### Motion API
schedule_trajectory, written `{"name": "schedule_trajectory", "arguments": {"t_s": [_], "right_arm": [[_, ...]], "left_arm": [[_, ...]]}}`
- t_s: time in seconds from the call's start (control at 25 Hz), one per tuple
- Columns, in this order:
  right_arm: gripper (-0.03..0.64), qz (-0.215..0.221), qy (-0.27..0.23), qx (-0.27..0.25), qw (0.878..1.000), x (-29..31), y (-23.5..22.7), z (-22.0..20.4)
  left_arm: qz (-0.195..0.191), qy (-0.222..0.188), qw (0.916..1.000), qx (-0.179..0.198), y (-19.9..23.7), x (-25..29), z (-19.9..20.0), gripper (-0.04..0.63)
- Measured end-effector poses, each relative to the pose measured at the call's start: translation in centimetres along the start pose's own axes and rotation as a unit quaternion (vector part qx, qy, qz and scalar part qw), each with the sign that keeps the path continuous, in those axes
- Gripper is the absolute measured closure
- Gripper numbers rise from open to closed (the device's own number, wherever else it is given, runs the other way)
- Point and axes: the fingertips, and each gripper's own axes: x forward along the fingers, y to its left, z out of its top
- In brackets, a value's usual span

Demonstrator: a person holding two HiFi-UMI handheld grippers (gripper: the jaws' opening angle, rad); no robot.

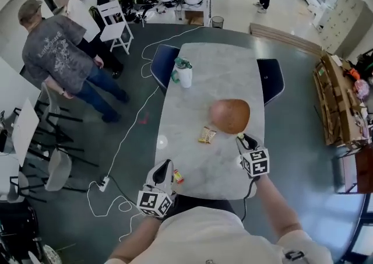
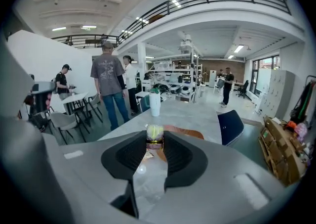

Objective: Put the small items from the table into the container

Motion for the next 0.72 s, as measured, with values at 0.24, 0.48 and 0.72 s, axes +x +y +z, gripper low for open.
{"name": "schedule_trajectory", "arguments": {"t_s": [0.24, 0.48, 0.72], "right_arm": [[0.480, 0.048, 0.082, -0.047, 0.994, 10.0, -5.1, -2.8], [0.480, 0.096, 0.186, -0.113, 0.971, 20.5, -7.2, -7.0], [0.482, 0.114, 0.264, -0.159, 0.945, 27.1, -8.4, -9.7]], "left_arm": [[0.074, 0.028, 0.9969, 0.002, 1.5, -2.7, -2.4, 0.592], [0.131, 0.079, 0.9880, -0.018, 1.0, -5.2, -5.6, 0.592], [0.171, 0.089, 0.9808, -0.028, 1.2, -6.5, -7.7, 0.592]]}}
